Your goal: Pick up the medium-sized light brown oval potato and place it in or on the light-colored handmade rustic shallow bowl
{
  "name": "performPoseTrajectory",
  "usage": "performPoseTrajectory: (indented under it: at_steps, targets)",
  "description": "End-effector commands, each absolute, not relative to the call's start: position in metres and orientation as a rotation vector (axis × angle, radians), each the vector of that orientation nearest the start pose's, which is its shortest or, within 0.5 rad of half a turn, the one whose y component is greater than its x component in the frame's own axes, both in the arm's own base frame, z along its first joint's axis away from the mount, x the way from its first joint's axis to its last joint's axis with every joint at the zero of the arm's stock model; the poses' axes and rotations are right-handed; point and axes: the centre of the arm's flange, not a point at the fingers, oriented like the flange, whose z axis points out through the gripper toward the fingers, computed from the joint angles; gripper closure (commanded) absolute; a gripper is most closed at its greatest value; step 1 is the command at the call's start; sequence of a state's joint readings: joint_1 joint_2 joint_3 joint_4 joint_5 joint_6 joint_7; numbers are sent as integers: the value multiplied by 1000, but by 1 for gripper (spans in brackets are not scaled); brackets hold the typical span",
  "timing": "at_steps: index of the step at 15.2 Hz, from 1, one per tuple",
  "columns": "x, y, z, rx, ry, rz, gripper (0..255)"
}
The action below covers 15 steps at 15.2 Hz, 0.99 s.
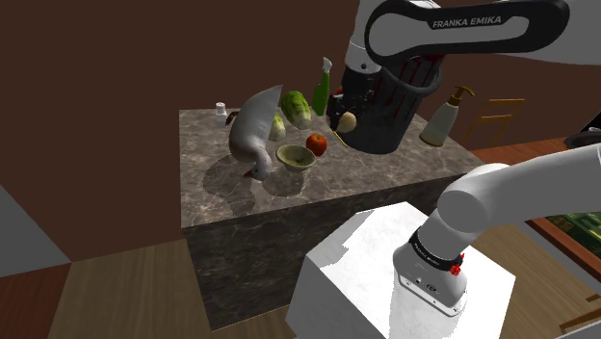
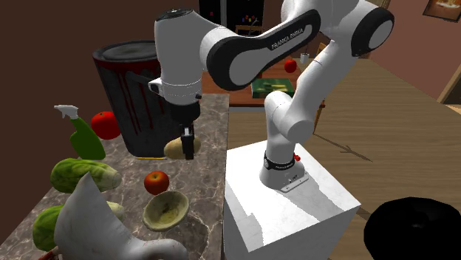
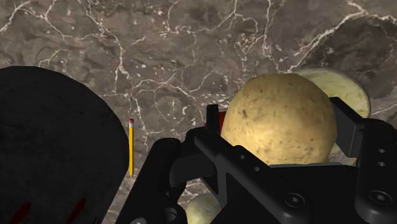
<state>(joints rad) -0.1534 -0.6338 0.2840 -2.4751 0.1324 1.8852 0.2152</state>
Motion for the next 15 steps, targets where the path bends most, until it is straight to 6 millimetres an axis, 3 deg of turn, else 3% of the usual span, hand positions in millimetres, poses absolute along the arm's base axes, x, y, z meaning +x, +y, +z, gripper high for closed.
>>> performPoseTrajectory:
  at_steps: [1, 5, 15]
  targets:
    - [380, 91, 497, -3163, 278, -52, 255]
    - [409, 141, 497, -3163, 278, -52, 255]
    - [409, 141, 444, -3163, 278, -52, 255]
